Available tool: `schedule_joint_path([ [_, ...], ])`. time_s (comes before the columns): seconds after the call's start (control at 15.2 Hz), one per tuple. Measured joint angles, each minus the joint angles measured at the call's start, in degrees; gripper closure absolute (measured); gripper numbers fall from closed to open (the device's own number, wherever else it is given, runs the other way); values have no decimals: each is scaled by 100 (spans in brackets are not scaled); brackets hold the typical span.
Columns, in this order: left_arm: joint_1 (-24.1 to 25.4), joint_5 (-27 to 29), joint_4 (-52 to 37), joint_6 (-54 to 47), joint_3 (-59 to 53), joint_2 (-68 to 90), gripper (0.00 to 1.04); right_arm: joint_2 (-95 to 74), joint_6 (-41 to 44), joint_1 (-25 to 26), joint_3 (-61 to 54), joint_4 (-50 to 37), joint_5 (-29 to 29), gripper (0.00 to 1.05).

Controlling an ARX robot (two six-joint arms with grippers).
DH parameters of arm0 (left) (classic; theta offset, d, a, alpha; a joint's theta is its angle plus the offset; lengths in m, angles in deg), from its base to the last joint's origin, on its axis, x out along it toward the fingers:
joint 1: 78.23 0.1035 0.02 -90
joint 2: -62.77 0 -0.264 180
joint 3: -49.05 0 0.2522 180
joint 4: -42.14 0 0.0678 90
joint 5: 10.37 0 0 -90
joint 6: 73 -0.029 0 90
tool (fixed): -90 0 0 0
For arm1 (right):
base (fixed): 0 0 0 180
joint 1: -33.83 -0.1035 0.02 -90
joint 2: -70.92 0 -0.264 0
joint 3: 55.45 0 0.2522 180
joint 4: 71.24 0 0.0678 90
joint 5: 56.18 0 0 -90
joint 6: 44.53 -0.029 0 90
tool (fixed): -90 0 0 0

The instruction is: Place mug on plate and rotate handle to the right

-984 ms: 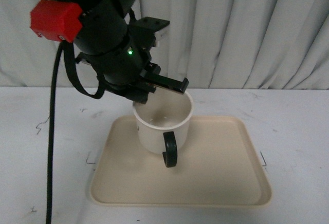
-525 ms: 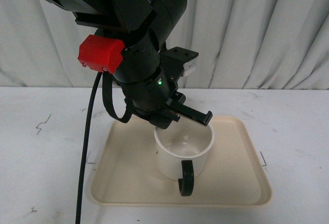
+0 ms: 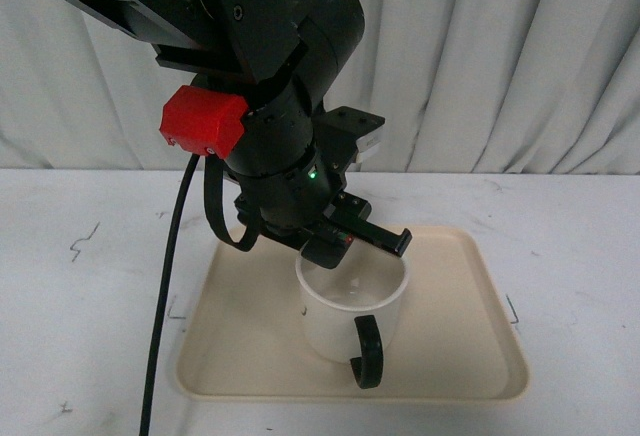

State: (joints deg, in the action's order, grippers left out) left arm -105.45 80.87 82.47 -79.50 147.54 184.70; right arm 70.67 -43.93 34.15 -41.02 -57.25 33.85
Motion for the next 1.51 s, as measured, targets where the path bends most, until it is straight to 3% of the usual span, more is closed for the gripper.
schedule_joint_path([
  [0.13,114,26,-282,-2,-278,-306,56,0,0,0,0,0,0,6],
  [0.39,715,55,-1786,-109,-1381,-2212,13,0,-2,0,0,0,-2,6],
  [0.46,708,710,-3654,48,-1882,-2382,15,0,0,-2,0,-7,2,6],
  [0.52,809,1569,-6345,424,-3886,-2658,39,0,-2,0,0,4,-2,6],
  [0.59,1523,1178,-8376,614,-5796,-4190,86,0,-2,0,0,0,0,6],
  [0.66,1860,756,-8231,629,-6926,-4878,103,0,-2,0,0,0,0,6],
  [0.92,2184,407,-7840,629,-7676,-6081,103,0,-2,0,0,0,0,6],
  [1.11,2243,372,-7740,629,-7772,-6343,103,0,0,0,0,0,0,6],
  [1.25,2275,345,-8126,629,-7917,-6336,103,0,-2,0,0,2,0,6],
  [1.51,2621,-39,-7899,627,-8102,-6476,103,0,0,0,0,-2,0,6],
])
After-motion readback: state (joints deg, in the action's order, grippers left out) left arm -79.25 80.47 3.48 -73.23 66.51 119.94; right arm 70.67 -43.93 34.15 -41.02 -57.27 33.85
